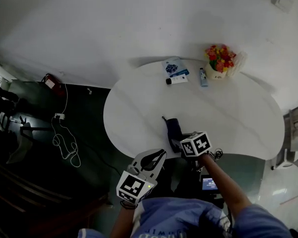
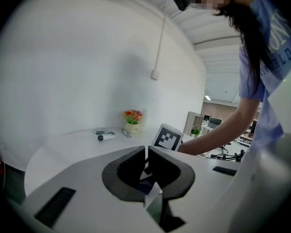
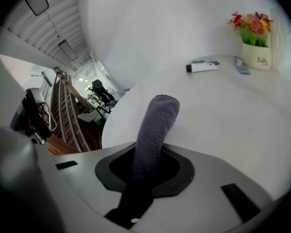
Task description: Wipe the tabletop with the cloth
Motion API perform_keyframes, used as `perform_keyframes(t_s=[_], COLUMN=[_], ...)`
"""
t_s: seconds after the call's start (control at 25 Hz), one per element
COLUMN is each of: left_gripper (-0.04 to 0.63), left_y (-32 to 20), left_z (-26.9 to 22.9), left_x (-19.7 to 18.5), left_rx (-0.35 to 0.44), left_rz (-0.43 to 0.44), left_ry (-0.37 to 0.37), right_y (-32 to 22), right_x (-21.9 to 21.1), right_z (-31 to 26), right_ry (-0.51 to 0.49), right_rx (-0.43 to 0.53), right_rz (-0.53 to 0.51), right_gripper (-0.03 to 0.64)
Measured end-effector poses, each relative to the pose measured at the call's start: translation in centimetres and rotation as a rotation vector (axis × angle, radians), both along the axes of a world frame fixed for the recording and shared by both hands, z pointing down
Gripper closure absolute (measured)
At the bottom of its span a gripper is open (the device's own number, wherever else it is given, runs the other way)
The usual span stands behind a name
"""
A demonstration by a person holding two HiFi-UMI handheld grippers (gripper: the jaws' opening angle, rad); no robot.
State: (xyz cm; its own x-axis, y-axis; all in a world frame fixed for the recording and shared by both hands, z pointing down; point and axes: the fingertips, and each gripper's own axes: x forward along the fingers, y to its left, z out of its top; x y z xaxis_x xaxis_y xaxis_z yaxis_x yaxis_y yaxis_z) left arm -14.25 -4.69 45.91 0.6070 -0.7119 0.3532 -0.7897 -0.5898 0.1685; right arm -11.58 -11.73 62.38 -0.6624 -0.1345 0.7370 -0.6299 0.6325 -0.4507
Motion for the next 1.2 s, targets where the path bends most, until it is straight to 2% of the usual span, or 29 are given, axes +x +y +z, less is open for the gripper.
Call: perform_keyframes(t_s=[0.32,0.96,1.2], left_gripper=[0.58,0.58,0.58], left_y=[-2.1,-4.8,-4.3], left_z=[-0.2,0.3,0.3], left_x=[10.7,31.3,37.1], left_rx=[-0.001,0.001,-0.008], left_rz=[0.148,0.368,0.488], left_ry=[0.008,0.045,0.04], right_y=[-2.5,-4.3,-3.3], right_x=[13.3,43.5,54.1], right_z=[0.0,0.8,1.1], right_ry=[0.023,0.095,0.152], right_rx=[0.006,0.018,0.024], right_rz=[0.176,0.556,0.706], right_gripper=[0.543,0.543,0.543])
